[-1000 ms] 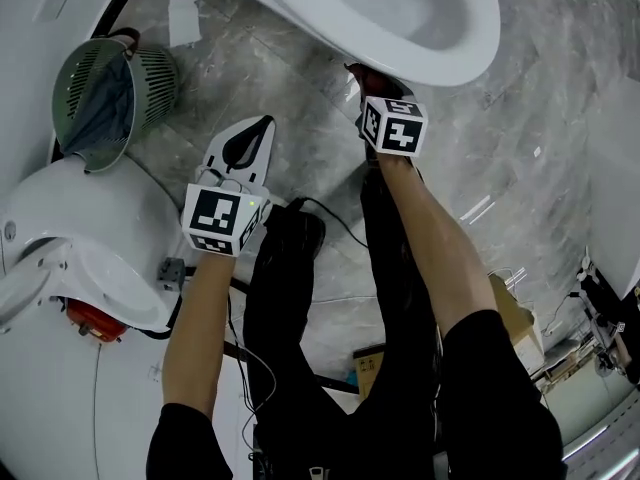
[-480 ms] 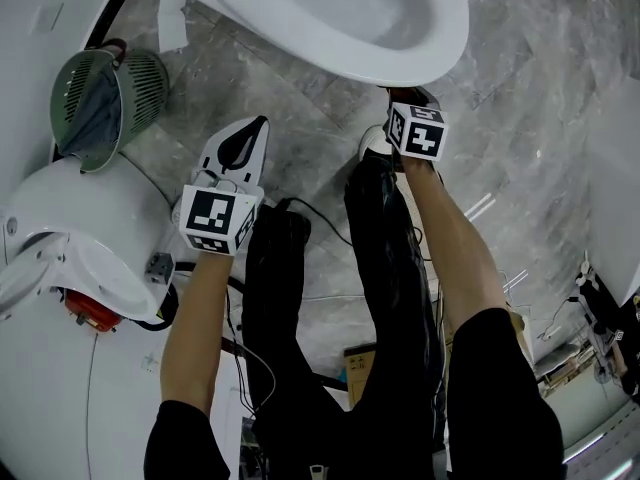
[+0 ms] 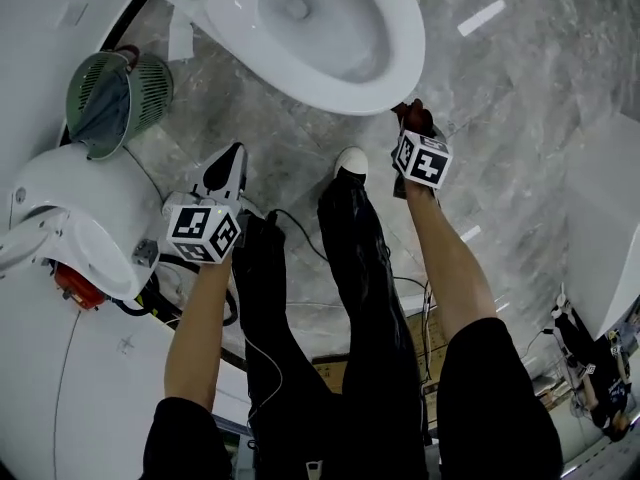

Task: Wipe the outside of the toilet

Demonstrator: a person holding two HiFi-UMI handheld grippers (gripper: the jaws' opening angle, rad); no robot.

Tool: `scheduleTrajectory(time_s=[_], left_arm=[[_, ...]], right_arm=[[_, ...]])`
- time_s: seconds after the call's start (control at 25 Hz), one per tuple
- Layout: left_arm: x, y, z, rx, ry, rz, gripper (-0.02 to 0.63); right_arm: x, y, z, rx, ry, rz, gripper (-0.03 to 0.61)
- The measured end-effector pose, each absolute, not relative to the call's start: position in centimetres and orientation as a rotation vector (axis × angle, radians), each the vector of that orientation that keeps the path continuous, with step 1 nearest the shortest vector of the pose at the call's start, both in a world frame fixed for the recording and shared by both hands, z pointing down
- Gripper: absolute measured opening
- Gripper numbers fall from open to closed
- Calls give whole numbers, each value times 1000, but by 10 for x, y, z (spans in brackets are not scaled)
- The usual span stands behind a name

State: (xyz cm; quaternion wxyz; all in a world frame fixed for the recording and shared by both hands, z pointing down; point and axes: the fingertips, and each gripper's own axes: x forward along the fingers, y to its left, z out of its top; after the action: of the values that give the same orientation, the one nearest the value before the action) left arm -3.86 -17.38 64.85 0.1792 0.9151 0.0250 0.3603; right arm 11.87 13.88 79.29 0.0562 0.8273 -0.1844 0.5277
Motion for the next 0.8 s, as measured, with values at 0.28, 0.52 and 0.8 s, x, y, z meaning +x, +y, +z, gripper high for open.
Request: scheduleTrajectory(time_s=[0.28,0.52,0.8], left_arm=[[-44,-135,566,2551,48,1020,8],[-49,-101,477,2653,181,981,8],[-82,-74,348,2838,297,812,8]], right_arm=[[106,141,670,2523,-744,1497,83],[80,123,549,2616,-831,1382,84],[18,94,404,2716,-1029,1150,84]])
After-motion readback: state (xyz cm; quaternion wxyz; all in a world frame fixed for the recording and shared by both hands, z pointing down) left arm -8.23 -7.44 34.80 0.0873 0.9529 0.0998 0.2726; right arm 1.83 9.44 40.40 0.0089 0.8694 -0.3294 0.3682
